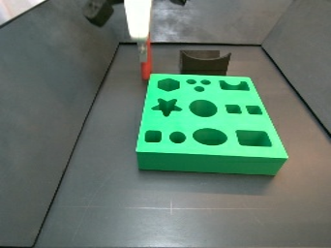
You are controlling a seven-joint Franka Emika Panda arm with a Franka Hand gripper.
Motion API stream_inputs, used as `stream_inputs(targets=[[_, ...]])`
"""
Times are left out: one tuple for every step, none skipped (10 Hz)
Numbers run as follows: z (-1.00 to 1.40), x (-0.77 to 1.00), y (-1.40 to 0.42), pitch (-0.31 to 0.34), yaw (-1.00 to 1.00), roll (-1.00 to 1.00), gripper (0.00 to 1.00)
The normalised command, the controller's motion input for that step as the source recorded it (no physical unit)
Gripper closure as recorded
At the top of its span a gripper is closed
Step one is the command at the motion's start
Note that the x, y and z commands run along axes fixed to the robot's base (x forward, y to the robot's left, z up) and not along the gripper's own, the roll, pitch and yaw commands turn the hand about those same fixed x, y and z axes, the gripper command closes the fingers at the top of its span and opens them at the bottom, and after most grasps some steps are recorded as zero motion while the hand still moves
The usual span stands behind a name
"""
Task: Pick up the square-circle object. Move up. Rotate the square-circle object. Move to above the board. Insert the square-circle object.
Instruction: Rotate the square-circle object, then move to above the board.
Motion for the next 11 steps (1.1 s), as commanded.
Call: stream_inputs(targets=[[0.0,0.0,0.0,-0.011,-0.03,0.04,1.0],[1.0,0.0,0.21,0.315,0.0,-0.01,1.0],[1.0,0.0,0.21,0.319,0.0,-0.02,1.0],[1.0,0.01,0.2,0.27,-0.03,-0.02,1.0],[1.0,0.01,0.19,0.232,-0.03,-0.02,1.0],[1.0,0.01,0.19,0.162,-0.04,-0.02,1.0],[1.0,0.01,0.18,0.129,-0.04,-0.02,1.0],[1.0,0.01,0.18,0.11,-0.04,-0.03,1.0],[1.0,0.01,0.17,0.102,-0.04,-0.03,1.0],[1.0,0.01,0.16,0.096,-0.04,-0.03,1.0],[1.0,0.01,0.16,0.093,-0.04,-0.03,1.0]])
